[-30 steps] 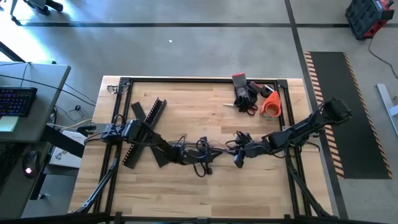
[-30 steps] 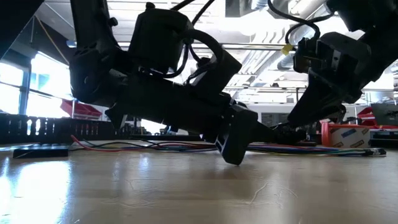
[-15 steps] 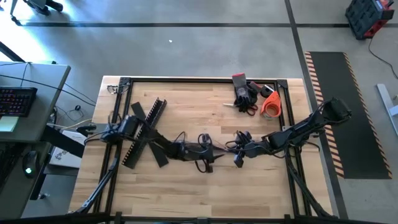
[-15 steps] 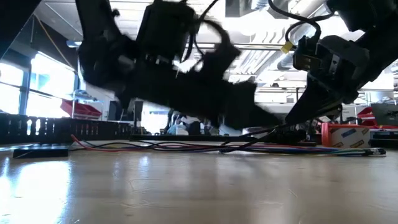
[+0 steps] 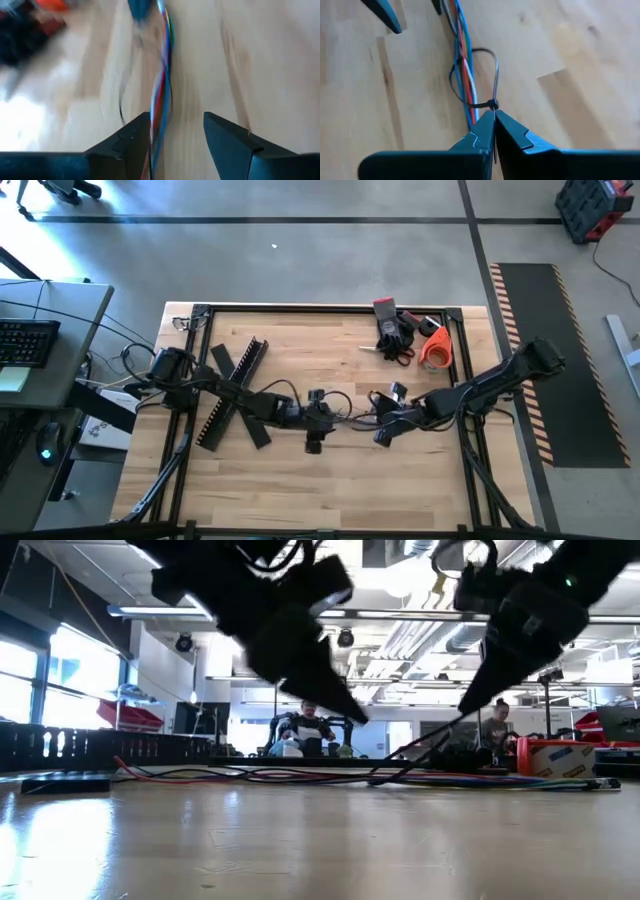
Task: Ziptie cables
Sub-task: Wrap the cable wires with the black zip tie
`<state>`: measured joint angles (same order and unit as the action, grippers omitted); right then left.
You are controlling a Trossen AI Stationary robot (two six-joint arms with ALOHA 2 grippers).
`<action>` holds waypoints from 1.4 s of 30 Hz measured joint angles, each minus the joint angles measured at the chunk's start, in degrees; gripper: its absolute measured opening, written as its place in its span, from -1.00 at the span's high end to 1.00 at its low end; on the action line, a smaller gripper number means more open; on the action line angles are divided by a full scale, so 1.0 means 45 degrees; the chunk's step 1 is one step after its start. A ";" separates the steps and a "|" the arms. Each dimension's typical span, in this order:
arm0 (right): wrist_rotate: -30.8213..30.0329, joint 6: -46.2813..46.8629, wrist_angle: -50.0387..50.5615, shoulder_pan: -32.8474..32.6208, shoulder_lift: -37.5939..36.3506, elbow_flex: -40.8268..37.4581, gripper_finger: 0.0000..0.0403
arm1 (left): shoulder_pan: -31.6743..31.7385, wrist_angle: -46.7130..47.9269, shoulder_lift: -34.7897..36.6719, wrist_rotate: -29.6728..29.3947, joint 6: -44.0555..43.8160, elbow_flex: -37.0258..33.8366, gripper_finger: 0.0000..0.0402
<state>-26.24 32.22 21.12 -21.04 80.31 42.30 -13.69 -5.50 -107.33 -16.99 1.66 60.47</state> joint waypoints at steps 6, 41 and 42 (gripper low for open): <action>-0.1225 -0.1455 0.2147 0.0000 0.0000 0.1773 1.00 | 0.0000 0.2405 -0.0073 0.0085 -0.0081 -0.0005 0.15; 0.3376 -0.0033 -0.2409 0.0015 -0.0063 -0.3811 0.72 | -0.0293 0.0152 -0.0147 0.1577 -0.7026 -0.2665 0.93; 0.3050 -0.0377 -0.2404 0.0177 -0.0050 -0.3795 0.74 | -0.0362 0.0135 -0.0116 0.1728 -0.7210 -0.2667 0.94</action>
<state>-12.52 30.52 10.31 -20.24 80.09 25.22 -15.32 -4.89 -107.85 -9.21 -30.78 48.47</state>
